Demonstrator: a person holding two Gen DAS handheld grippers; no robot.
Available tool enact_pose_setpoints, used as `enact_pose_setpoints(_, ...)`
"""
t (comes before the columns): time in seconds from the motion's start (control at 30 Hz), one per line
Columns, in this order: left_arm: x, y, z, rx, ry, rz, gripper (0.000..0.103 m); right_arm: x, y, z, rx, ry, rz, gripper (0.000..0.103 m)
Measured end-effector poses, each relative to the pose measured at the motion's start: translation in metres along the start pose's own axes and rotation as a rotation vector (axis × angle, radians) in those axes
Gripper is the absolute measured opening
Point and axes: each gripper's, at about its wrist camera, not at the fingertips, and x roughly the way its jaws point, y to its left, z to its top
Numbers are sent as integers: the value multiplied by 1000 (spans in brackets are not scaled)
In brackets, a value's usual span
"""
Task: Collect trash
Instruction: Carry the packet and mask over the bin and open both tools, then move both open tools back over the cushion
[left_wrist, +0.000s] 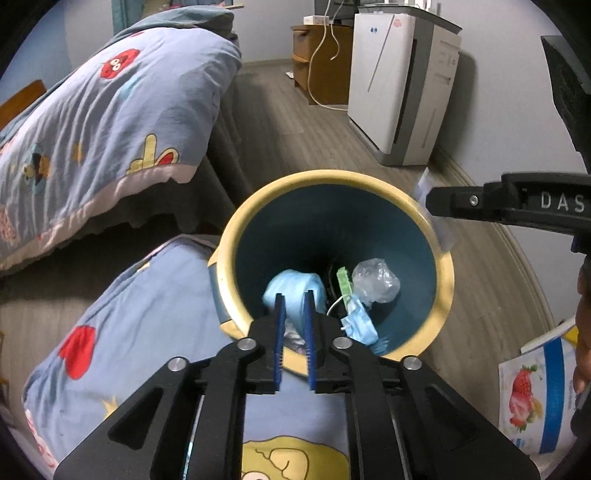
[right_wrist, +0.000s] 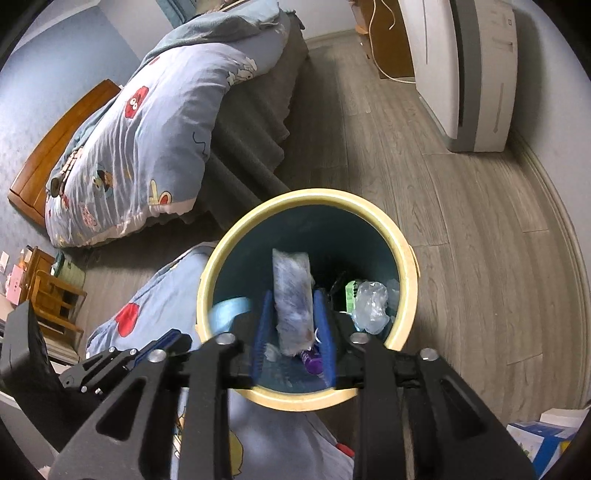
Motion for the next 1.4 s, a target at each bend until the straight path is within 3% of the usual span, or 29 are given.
enact_pose_setpoints(0.03, -1, 0, -1, -2, -1, 0, 18, -1, 0, 0, 0, -4, -1, 44)
enact_pose_setpoints(0.1, -2, 3, -3, -13, -1, 0, 27, 0, 1, 1, -2, -4, -3, 44)
enact_pose_setpoints(0.17, -3, 6, -5, -25, -2, 1, 42, 0, 1, 1, 2, -1, -6, 48)
enact_pose_setpoints(0.27, -8, 9, -8, -36, -11, 4, 55, -1, 3, 2, 3, -5, -12, 58)
enact_pose_setpoints(0.37, -17, 11, -13, -47, -25, 9, 76, -3, 8, 2, -9, -12, -16, 71)
enact_pose_setpoints(0.47, -25, 15, -18, -60, -30, 24, 85, -6, 11, 3, -11, -27, -22, 90)
enact_pose_setpoints(0.53, -30, 18, -21, -68, -28, 38, 88, -9, 15, 4, -11, -38, -26, 97)
enact_pose_setpoints(0.77, -53, 38, -39, -99, -31, 48, 91, -16, 36, 4, -64, -58, -51, 97)
enact_pose_setpoints(0.97, -81, 65, -66, -85, -16, 128, 92, -21, 61, 1, -121, -72, -59, 97)
enact_pose_setpoints(1.4, -140, 124, -125, -186, -4, 220, 94, -23, 131, -15, -222, -70, -32, 97)
